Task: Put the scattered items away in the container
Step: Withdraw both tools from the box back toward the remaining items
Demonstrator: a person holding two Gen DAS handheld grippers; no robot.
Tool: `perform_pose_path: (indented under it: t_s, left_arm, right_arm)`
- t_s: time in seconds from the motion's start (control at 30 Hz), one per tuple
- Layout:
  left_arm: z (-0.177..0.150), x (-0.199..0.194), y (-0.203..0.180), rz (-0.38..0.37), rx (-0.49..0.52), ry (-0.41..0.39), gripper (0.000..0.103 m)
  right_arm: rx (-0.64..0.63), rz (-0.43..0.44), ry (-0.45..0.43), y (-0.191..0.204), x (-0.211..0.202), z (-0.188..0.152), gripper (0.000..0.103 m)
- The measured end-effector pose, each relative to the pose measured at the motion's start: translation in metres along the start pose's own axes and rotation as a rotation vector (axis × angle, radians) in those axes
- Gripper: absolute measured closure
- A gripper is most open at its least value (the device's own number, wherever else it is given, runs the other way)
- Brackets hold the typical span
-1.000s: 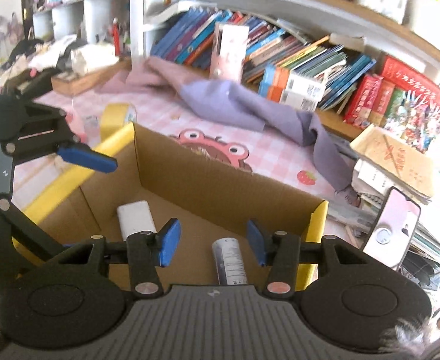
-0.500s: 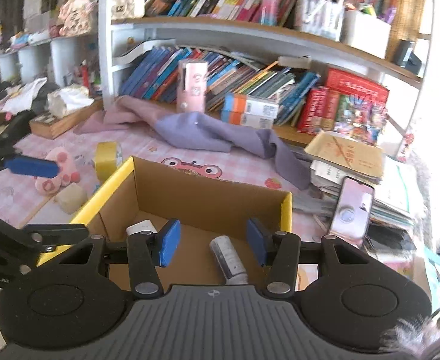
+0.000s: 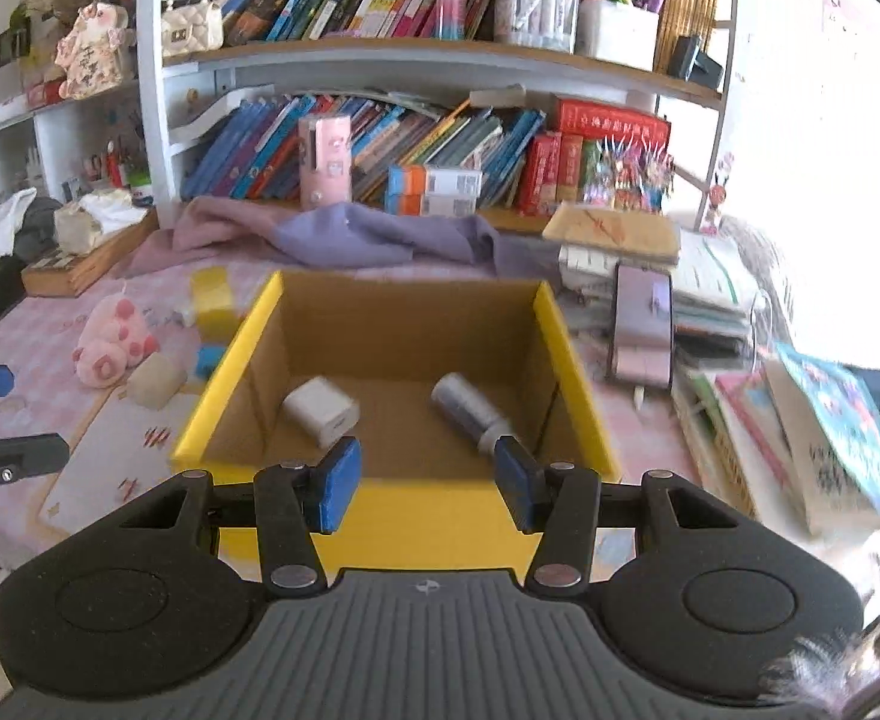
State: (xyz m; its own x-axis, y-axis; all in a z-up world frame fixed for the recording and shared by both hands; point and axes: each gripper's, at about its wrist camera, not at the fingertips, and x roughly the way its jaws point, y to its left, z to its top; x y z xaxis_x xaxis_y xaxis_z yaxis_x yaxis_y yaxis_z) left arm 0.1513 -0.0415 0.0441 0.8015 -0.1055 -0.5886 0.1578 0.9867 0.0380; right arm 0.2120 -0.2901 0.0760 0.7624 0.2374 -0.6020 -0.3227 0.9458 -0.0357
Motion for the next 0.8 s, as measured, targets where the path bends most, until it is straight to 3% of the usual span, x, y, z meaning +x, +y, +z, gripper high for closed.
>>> perform_pose_path:
  t_s: [0.23, 0.43, 0.8]
  left_arm:
    - [-0.039, -0.033, 0.02, 0.017, -0.017, 0.017, 0.019]
    - [-0.065, -0.057, 0.035, 0.054, -0.043, 0.028, 0.017]
    - [-0.094, -0.083, 0.059, 0.11, -0.101, 0.036, 0.013]
  right_arm:
    - [-0.02, 0.011, 0.025, 0.051, -0.026, -0.032, 0.056]
    - [-0.043, 0.07, 0.046, 0.094, -0.039, -0.052, 0.056]
    - [-0.164, 0.176, 0.036, 0.162, -0.047, -0.057, 0.056]
